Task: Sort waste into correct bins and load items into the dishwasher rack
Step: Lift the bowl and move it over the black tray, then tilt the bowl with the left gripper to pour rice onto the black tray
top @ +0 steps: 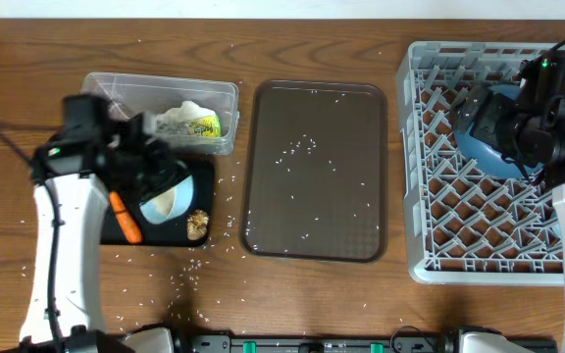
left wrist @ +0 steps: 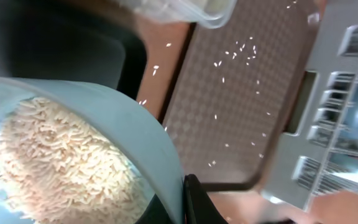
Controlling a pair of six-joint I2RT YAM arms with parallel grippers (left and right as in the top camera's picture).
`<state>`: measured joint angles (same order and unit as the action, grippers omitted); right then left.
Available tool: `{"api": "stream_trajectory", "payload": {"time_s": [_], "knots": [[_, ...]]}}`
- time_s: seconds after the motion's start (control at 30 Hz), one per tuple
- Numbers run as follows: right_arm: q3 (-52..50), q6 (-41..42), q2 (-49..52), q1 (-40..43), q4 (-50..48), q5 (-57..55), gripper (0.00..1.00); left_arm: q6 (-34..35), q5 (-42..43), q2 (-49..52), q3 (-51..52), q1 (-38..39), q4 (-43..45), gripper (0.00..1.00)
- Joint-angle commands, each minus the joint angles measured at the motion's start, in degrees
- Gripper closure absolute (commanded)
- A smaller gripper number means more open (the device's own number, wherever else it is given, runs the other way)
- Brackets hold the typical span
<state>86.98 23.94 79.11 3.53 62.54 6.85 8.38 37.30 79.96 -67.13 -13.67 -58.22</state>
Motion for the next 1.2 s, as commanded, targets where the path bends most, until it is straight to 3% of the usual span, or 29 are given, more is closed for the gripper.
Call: {"api": "stream_trajectory", "payload": {"time_s": [0.0, 0.2, 0.33, 0.5, 1.07, 1.17], "knots": [[0.2, 0.6, 0.0, 0.6, 0.1, 0.0, 0.08, -10.7, 16.6, -0.6, 4.6, -7.6, 1.8, 0.94], [0.2, 0.6, 0.0, 0.6, 0.0, 0.0, 0.08, -21.7, 30.1, -0.5, 13.9, -18.9, 9.6, 0.94], [0.2, 0.6, 0.0, 0.6, 0.0, 0.0, 0.08, -21.9, 34.5, -0.5, 20.2, -22.5, 18.3, 0.94], [0.2, 0.7, 0.0, 0.6, 0.0, 0.0, 0.08, -22.1, 52.1, -0.5, 25.9, -24.1, 31.5, 0.94], [0.2, 0.6, 0.0, 0.6, 0.0, 0.0, 0.08, -23.3, 52.8, -0.6, 26.7, -24.4, 31.0, 0.94], [0.2, 0.4, 0.0, 0.6, 0.0, 0.0, 0.08, -26.9, 49.6, -0.5, 27.5, -24.5, 31.5, 0.94]]}}
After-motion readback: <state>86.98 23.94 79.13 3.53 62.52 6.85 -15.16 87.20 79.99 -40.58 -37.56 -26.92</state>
